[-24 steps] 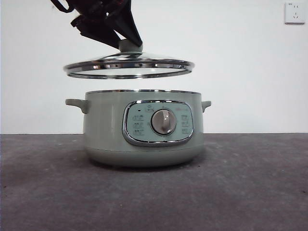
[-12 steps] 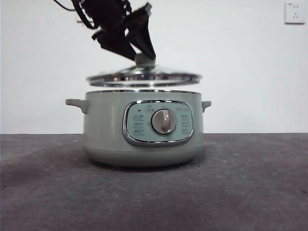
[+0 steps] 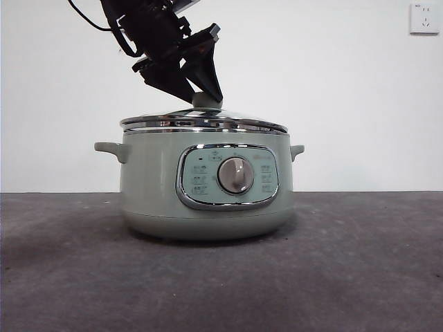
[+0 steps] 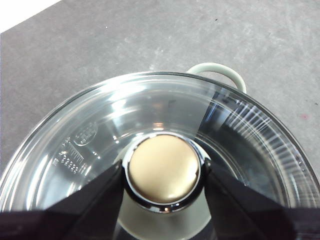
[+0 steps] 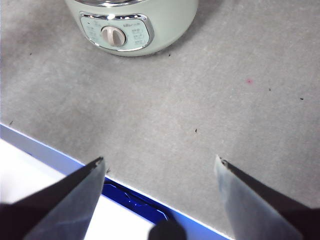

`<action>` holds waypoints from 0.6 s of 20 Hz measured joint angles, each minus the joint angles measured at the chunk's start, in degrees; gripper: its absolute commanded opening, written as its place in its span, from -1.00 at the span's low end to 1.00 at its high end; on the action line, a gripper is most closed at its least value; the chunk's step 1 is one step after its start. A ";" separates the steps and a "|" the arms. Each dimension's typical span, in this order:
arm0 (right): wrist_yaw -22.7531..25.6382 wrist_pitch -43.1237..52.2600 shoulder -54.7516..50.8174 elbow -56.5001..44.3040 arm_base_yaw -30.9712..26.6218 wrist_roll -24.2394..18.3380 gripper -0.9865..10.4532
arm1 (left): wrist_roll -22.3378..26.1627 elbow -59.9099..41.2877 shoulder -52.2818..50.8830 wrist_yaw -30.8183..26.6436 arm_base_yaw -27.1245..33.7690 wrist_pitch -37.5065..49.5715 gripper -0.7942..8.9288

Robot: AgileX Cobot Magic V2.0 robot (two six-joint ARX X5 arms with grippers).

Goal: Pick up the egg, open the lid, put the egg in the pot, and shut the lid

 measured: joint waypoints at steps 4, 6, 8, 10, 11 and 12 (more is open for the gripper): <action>0.02 0.00 0.00 0.00 0.00 0.00 -0.17 | 0.17 0.55 1.03 0.15 -0.11 0.07 -0.85; 0.02 0.00 0.00 0.00 0.00 0.00 -0.17 | 0.24 0.63 1.20 0.20 -0.13 0.28 -0.85; 0.22 0.02 0.00 0.00 0.00 0.00 -0.17 | 0.28 0.63 1.20 0.15 -0.22 0.17 -0.85; 0.68 0.00 0.00 0.00 0.00 0.00 -0.17 | 0.28 0.83 1.20 0.13 -0.24 -0.39 -0.84; 0.68 0.02 0.00 0.00 0.00 0.00 -0.17 | 0.28 1.07 1.20 0.13 -0.24 -1.09 -0.84; 0.68 0.02 0.00 0.00 0.00 0.00 -0.17 | 0.31 1.20 1.20 0.09 -0.28 -1.49 -0.83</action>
